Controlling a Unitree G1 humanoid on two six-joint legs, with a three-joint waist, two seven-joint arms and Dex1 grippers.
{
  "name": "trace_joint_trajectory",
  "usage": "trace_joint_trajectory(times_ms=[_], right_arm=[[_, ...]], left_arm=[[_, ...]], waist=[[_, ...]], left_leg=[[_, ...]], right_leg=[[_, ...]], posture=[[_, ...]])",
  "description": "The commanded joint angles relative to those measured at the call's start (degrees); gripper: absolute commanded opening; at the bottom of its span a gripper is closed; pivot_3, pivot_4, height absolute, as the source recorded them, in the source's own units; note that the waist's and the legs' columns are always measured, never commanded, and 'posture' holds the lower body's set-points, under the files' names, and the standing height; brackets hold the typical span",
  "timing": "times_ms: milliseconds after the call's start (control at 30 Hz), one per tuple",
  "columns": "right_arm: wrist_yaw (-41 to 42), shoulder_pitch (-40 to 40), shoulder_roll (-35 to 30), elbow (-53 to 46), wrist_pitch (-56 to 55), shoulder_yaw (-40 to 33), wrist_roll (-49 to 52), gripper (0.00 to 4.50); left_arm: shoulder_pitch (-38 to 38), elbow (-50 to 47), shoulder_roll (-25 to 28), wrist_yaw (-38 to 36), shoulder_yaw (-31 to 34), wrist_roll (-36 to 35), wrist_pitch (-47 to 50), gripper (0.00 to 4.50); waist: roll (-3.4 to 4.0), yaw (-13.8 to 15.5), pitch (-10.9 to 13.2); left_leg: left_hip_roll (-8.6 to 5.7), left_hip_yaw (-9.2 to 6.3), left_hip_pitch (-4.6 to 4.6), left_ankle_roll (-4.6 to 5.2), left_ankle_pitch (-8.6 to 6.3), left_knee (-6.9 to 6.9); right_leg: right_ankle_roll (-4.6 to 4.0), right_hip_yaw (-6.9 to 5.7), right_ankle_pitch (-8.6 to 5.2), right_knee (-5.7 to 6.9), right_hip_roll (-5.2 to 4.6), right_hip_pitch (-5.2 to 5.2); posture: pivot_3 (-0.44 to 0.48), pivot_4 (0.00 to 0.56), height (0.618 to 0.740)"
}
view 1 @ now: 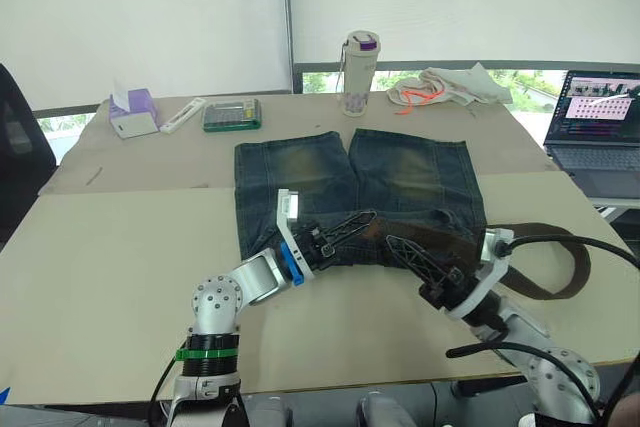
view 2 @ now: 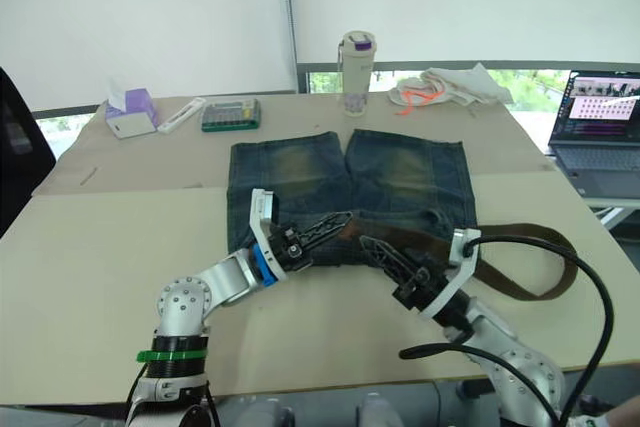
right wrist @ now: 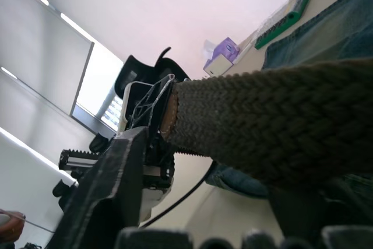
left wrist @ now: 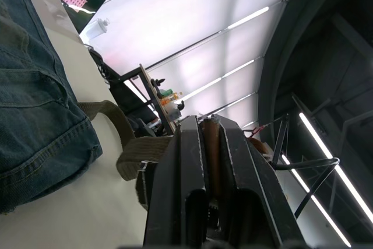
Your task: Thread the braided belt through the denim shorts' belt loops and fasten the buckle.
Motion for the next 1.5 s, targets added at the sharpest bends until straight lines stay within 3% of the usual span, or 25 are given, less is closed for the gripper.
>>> trace_joint_trajectory(times_ms=[33,600,1100,1200,1300,1333,1500], right_arm=[[-1.6,-1.1,2.5,-2.2,-3.5,0.3,-0.2,3.96],[-5.2,3.6,7.6,-6.0,-10.0,-3.0,5.0,3.96],[-5.4,4.2,7.0,-6.3,-11.3,-2.5,6.0,3.96],[-5.5,4.2,7.1,-6.1,-11.3,-2.3,5.7,3.29],[-5.5,4.3,7.1,-5.9,-11.4,-2.3,5.6,2.25],[-5.6,4.4,7.0,-5.8,-11.4,-2.4,5.5,1.72],[-6.0,4.9,6.4,-5.7,-11.3,-2.9,5.5,0.15]], left_arm=[[-1.0,-0.4,-0.6,0.1,0.0,-1.1,-0.7,0.00],[-2.5,1.5,-0.3,-0.1,0.7,-0.6,-0.9,0.00],[-2.4,3.2,0.9,-2.1,0.5,0.7,-1.1,0.00],[-2.4,3.3,1.1,-2.3,0.6,0.8,-1.1,0.00],[-2.4,3.4,1.2,-2.4,0.7,0.9,-1.1,0.00],[-2.4,3.4,1.3,-2.5,0.7,0.9,-1.1,0.00],[-2.3,3.7,1.6,-2.8,0.7,1.2,-1.3,0.00]], waist=[[0.00,0.0,0.0],[0.01,-0.1,0.0],[0.01,-0.1,0.0],[0.01,-0.1,0.0],[0.01,-0.1,0.0],[0.01,-0.1,0.0],[0.01,-0.1,0.0]], left_leg=[[0.00,0.00,0.00,0.00,0.00,0.00],[0.02,-0.03,-0.01,0.00,0.00,-0.03],[0.02,-0.03,-0.03,0.00,0.00,-0.04],[0.02,-0.04,-0.04,0.00,0.00,-0.05],[0.02,-0.05,-0.05,0.00,0.00,-0.05],[0.03,-0.05,-0.06,0.00,0.00,-0.05],[0.03,-0.05,-0.07,0.00,0.00,-0.05]], right_leg=[[0.00,0.00,0.00,0.00,0.00,0.00],[0.08,-0.01,-0.05,-0.03,-0.01,-0.01],[0.11,0.00,-0.07,-0.08,-0.01,-0.04],[0.11,0.00,-0.07,-0.08,-0.01,-0.04],[0.12,0.00,-0.07,-0.09,-0.01,-0.05],[0.12,0.00,-0.07,-0.09,-0.01,-0.05],[0.12,0.00,-0.07,-0.09,-0.01,-0.06]], posture=[[0.000,0.150,0.740],[0.000,0.150,0.740],[0.000,0.150,0.740],[0.000,0.150,0.740],[0.000,0.150,0.740],[0.000,0.150,0.740],[0.000,0.150,0.740]])
